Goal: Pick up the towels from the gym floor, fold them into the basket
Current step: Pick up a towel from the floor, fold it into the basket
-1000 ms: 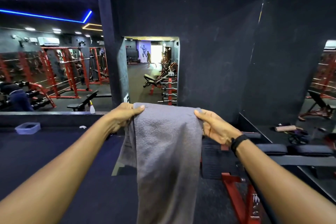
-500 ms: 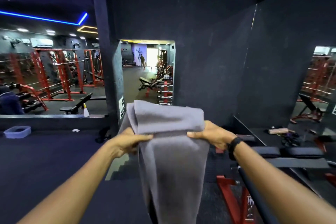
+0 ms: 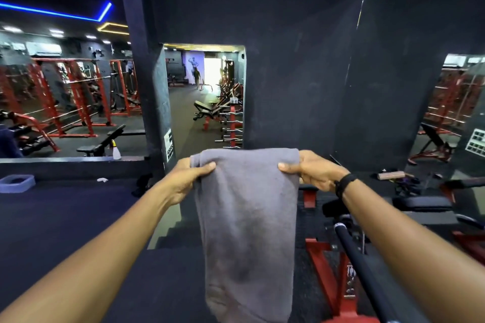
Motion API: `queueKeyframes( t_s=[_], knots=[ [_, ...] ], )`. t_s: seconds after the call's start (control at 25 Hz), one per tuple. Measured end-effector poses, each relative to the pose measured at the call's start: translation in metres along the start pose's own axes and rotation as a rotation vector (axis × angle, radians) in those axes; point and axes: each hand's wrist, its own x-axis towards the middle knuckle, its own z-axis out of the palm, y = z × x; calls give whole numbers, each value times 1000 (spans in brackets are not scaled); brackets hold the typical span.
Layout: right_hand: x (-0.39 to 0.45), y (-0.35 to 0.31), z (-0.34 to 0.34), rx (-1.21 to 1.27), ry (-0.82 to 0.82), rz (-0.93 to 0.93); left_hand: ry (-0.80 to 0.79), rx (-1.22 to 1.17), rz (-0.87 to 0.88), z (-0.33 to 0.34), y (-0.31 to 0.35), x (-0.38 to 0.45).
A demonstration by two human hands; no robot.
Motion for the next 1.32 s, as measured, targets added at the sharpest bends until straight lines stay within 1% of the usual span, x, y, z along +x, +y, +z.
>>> queueKeyframes(
  t_s=[0.04,0.08,0.16,0.32,0.48,0.56,0.64,0.68,0.72,0.76,0.8,0.84,0.88,0.92,0.96,1.04,1.08,1.16,1.2,1.28,1.32],
  knots=[
    [1,2,0,46,64,-34,-1,-117,16,4,-3,2],
    [0,2,-1,86,107,-72,1,-185,29,11,-1,1],
    [-2,-4,-3,123,136,-113,13,-219,58,19,6,2],
    [-4,-18,-11,192,131,-210,128,-361,51,26,23,12],
    [-5,-27,-11,213,146,-290,259,-394,102,34,35,14],
    [-7,-27,-15,214,102,-316,320,-385,110,33,41,18],
    [-9,-26,-16,178,22,-304,361,-307,142,26,46,18],
    [-9,-24,-15,157,4,-303,349,-242,172,24,48,16],
    [-9,-24,-13,147,7,-313,277,-167,225,23,51,11],
    [-8,-24,-12,150,27,-328,193,-54,282,23,53,7],
    [-7,-24,-11,157,48,-343,142,92,339,22,53,3],
    [-6,-23,-11,155,68,-350,146,239,404,20,53,2],
    [-6,-23,-12,135,96,-351,197,354,444,17,52,2],
    [-5,-23,-13,104,139,-351,244,421,480,14,51,1],
    [-4,-23,-13,73,203,-348,282,450,494,11,50,1],
    [-2,-24,-11,41,346,-342,293,470,486,7,49,1],
    [-1,-24,-10,36,382,-336,288,494,486,6,49,1],
    [-1,-24,-8,-5,392,-336,296,568,480,7,48,0],
    [1,-23,-9,-108,403,-337,301,605,469,6,47,-1],
    [0,-22,-11,-461,465,-344,323,702,463,6,45,-1],
    [-1,-22,-9,-599,494,-354,347,754,467,5,44,-1]
  ],
)
